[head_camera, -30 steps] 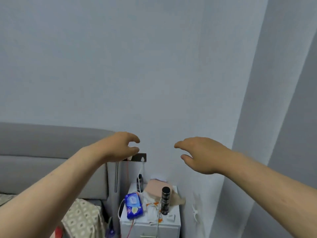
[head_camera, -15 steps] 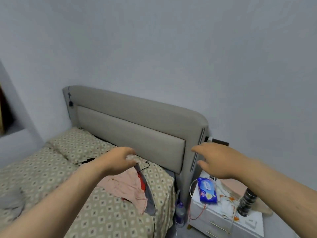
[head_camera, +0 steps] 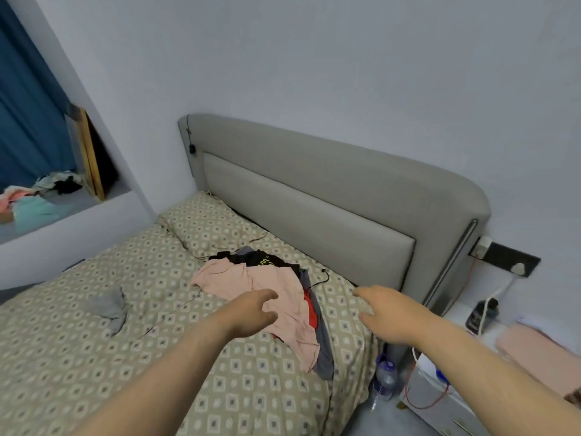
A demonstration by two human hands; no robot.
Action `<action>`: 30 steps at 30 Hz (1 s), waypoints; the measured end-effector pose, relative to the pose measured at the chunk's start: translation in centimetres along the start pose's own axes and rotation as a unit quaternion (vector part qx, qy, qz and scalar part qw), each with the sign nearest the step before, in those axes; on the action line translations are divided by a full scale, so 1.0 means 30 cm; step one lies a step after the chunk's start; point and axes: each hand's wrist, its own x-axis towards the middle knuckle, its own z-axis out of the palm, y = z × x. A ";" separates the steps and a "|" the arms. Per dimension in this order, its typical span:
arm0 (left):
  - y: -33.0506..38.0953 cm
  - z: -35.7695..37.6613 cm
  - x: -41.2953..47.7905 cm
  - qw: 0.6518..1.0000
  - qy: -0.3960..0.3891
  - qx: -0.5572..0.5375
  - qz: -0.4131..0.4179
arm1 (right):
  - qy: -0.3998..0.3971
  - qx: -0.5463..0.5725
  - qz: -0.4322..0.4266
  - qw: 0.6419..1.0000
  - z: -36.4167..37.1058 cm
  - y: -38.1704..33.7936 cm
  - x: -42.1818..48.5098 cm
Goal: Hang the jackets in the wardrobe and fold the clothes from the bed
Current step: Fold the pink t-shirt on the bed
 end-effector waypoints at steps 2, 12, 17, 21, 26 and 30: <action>-0.040 0.032 0.067 1.000 -0.022 -0.009 -0.013 | -0.025 0.018 0.012 0.999 0.053 0.011 0.065; -0.246 0.201 0.525 0.992 -0.125 0.017 0.009 | -0.045 0.159 0.104 0.981 0.374 -0.019 0.450; -0.337 0.403 0.720 0.985 -0.166 0.014 0.045 | -0.061 0.205 0.152 0.965 0.649 0.055 0.582; -0.472 0.587 0.836 0.979 -0.199 0.028 0.042 | -0.090 0.206 0.169 0.960 0.907 0.106 0.648; -0.556 0.808 0.995 0.978 -0.206 -0.018 0.019 | -0.108 0.219 0.202 0.948 1.144 0.211 0.709; -0.610 1.051 1.069 0.970 -0.195 -0.144 0.011 | -0.072 0.242 0.207 0.945 1.353 0.233 0.729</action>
